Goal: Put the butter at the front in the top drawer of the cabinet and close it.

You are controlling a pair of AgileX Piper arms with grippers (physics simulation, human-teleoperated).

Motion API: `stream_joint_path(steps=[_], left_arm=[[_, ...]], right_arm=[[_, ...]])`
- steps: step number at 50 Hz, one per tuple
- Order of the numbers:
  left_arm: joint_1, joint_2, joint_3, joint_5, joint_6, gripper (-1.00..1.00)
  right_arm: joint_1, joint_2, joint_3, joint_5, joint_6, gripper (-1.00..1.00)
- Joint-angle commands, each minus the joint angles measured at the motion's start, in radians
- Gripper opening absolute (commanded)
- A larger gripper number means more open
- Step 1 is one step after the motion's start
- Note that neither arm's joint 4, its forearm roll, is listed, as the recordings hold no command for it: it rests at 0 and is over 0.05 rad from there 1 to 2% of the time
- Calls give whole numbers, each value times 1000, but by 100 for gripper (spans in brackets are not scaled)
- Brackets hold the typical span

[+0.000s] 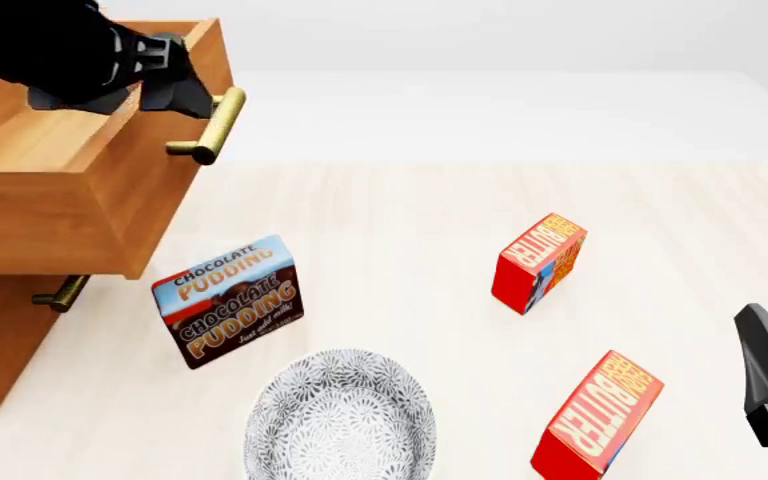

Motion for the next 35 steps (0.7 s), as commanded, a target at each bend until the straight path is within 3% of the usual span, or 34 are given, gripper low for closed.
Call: stream_joint_path(steps=[1,18,26,35], left_arm=[[-3,-22,-97,69,55,100],[-57,-64,-159,113,123,100],[-156,-59,-173,75,195,100],[-225,-69,-114,-13,204,100]], right_arm=[[0,-1,1,-1,-1,100],[0,-1,1,-1,0,100],[0,0,1,0,0,100],[0,-1,1,-1,-1,100]])
